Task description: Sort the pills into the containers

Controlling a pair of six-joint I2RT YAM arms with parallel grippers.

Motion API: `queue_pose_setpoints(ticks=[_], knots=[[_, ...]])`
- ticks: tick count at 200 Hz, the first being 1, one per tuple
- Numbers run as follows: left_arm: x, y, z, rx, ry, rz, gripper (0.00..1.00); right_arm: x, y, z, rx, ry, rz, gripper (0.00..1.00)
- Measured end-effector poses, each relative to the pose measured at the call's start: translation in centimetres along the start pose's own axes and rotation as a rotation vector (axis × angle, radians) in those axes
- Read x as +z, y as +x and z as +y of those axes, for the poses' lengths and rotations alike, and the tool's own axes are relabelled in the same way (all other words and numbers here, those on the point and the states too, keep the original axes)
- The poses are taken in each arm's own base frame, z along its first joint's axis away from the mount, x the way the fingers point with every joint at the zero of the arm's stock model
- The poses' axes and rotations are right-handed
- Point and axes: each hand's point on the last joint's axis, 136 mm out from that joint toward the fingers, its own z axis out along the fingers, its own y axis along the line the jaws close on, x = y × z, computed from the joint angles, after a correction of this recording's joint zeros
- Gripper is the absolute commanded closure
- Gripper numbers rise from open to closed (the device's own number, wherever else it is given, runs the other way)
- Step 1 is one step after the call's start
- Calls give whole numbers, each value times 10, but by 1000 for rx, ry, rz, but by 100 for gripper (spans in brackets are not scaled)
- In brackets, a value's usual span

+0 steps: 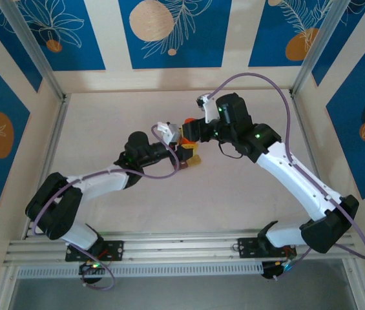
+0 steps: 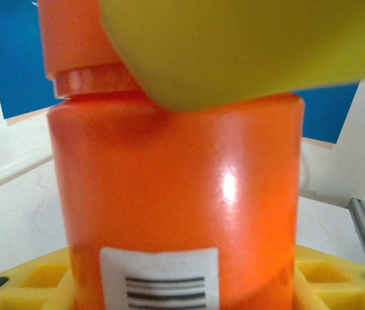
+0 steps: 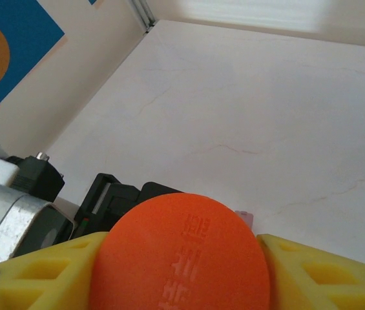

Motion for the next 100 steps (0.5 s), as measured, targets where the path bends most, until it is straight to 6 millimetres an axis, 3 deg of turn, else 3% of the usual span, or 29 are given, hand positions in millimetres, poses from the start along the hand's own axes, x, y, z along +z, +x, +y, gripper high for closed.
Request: queue_pose_setpoints(ticks=[100], knots=[[-17, -2, -14, 55, 24, -28, 100, -11, 12, 22, -136, -107, 25, 66]])
